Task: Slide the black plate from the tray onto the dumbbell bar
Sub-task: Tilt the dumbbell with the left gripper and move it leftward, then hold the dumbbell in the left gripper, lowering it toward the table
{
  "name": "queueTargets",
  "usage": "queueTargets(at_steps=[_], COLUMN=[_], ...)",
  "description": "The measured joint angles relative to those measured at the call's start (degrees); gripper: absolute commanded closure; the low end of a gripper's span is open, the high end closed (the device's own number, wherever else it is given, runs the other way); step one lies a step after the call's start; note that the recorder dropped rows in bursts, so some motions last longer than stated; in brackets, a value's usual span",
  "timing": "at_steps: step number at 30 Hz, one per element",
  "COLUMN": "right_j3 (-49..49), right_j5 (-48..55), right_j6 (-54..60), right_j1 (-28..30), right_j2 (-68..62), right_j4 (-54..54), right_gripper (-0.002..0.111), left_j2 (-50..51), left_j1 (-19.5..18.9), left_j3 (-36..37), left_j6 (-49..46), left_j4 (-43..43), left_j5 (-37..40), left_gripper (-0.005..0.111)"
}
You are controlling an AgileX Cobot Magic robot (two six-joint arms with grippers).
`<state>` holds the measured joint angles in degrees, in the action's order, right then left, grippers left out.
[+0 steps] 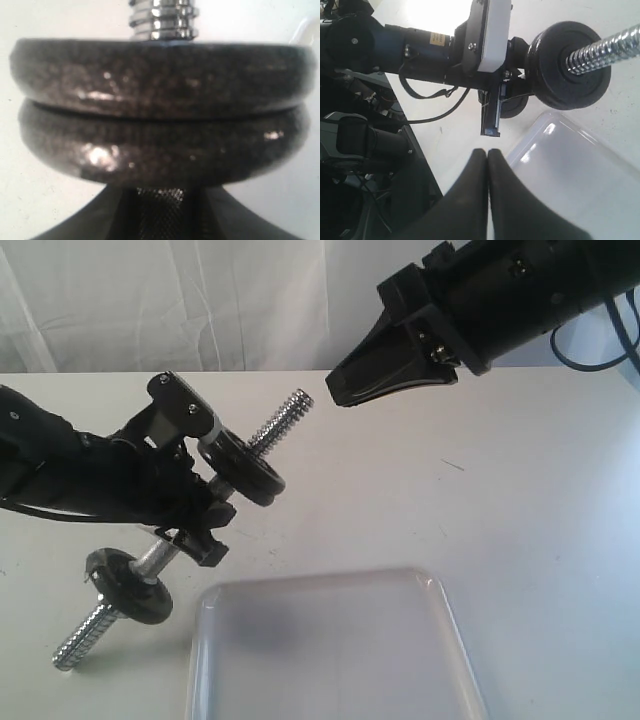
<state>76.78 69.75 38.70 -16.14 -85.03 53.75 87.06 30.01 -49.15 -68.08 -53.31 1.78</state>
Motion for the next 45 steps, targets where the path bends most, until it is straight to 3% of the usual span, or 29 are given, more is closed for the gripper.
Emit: queueTargets(at_steps=[5, 10, 14, 36, 45], right_j3=[0.00, 0.00, 0.00, 0.00, 0.00], right_j5=[0.00, 0.00, 0.00, 0.00, 0.00], right_j6=[-0.11, -0.11, -0.11, -0.11, -0.11], right_j1=[0.00, 0.00, 0.00, 0.00, 0.00], right_j2=[0.00, 0.00, 0.00, 0.00, 0.00], right_j4=[0.00, 0.00, 0.00, 0.00, 0.00], right_gripper=[0.108, 0.108, 0.108, 0.108, 0.108], left_j2=[0.04, 0.04, 0.04, 0.73, 0.73], left_j1=[0.12, -0.01, -0.70, -0.05, 0.05], left_j3=[0.00, -0.08, -0.13, 0.12, 0.12], left_j6=[-10.65, -21.82, -28.78, -32.83, -27.72], left_j4=[-15.98, -33.07, -44.58, -45.53, -45.53], left_j5=[-9.77, -25.57, -32.08, -24.99, -26.26], left_gripper=[0.107, 0.107, 0.107, 0.107, 0.107])
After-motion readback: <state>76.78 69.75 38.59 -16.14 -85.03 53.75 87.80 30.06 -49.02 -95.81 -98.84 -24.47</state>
